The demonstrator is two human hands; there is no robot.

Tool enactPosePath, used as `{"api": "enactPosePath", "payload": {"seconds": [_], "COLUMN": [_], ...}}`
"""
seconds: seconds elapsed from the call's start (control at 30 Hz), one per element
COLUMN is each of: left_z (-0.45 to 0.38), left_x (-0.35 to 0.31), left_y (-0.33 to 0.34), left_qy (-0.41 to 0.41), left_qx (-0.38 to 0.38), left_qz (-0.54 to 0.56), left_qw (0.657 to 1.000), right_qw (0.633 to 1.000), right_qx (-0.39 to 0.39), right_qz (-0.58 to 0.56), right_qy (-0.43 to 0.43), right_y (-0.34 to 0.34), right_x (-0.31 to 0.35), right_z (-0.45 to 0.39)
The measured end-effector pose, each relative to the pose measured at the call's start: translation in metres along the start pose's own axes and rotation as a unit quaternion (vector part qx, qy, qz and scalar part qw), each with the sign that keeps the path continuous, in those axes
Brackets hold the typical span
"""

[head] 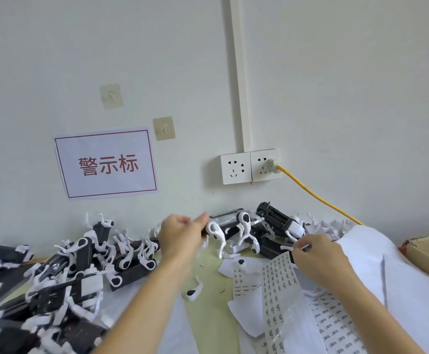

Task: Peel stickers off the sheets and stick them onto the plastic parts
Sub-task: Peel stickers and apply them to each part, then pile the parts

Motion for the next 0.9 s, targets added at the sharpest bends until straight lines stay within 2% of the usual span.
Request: {"api": "enactPosePath", "payload": {"seconds": [0.07,0.17,0.4,0.57,0.73,0.83,0.9], "left_z": [0.019,0.037,0.035,0.028,0.023,0.029,0.036], "left_x": [0.04,0.082,0.098,0.097,0.09,0.073,0.055], "left_y": [0.005,0.008,0.0,-0.015,-0.019,-0.014,-0.011], "left_qy": [-0.083,-0.165,-0.205,-0.17,-0.136,-0.02,0.091], "left_qx": [-0.031,-0.059,-0.005,-0.058,-0.034,-0.049,-0.076], "left_qz": [0.098,0.154,0.16,0.097,0.073,-0.039,-0.097], "left_qw": [0.991,0.972,0.966,0.979,0.987,0.998,0.988], "right_qw": [1.0,1.0,0.989,0.978,0.972,0.98,0.988], "right_qx": [-0.004,-0.011,0.032,0.08,0.203,0.187,0.154], "right_qz": [-0.01,-0.013,0.145,0.193,0.116,0.064,0.027], "right_qy": [0.001,-0.002,0.006,0.002,0.004,-0.002,-0.009], "right_y": [0.0,-0.002,0.012,0.02,0.027,0.028,0.024], "right_x": [0.0,0.0,-0.003,-0.009,-0.003,0.001,0.004], "right_z": [0.0,-0.001,0.001,0.003,0.01,0.009,0.007]}}
Point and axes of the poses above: each hand's wrist, its own z-axis away from the middle knuckle, its own y-axis out of the palm, x = y × z, the point moved 5 cm from there along -z, towards the middle knuckle, and after that the axes turned 6 degrees about z, right-handed, at the moved point
